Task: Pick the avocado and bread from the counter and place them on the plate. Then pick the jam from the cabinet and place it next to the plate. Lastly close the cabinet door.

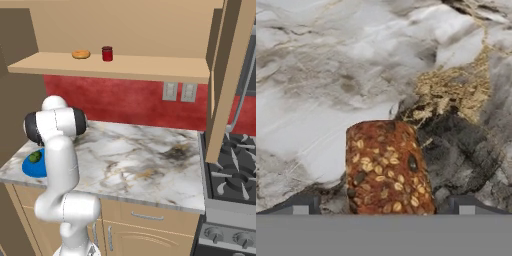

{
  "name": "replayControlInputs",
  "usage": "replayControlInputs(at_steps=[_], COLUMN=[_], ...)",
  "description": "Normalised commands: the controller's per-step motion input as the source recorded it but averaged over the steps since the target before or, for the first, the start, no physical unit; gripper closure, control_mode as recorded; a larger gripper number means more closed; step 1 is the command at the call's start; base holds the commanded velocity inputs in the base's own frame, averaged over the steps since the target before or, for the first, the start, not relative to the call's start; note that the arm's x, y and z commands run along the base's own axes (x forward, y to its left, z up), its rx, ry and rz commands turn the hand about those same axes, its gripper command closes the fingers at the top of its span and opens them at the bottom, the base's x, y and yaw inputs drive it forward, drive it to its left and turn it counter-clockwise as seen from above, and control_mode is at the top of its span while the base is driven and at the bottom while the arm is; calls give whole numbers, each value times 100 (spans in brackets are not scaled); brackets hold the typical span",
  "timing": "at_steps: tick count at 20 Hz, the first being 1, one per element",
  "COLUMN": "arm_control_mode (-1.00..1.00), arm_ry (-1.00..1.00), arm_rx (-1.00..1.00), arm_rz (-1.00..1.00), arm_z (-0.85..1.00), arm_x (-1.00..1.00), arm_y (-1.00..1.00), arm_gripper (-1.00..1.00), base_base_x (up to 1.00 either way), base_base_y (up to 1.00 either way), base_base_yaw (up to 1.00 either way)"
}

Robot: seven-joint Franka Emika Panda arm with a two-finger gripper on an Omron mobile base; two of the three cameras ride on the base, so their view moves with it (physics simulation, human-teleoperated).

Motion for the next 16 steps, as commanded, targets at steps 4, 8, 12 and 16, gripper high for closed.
replayControlInputs(at_steps=[4, 8, 12, 16], arm_control_mode=[-100, -100, -100, -100], arm_ry=[0, 0, -3, -6], arm_rx=[0, 0, 0, 0], arm_rz=[0, 0, 0, 0], arm_z=[-17, -2, 10, 34], arm_x=[2, 2, 0, -18], arm_y=[1, 1, 0, 0], arm_gripper=[-100, 100, 100, 100], base_base_x=[0, 0, 0, 0], base_base_y=[0, 0, 0, 0], base_base_yaw=[0, 0, 0, 0])
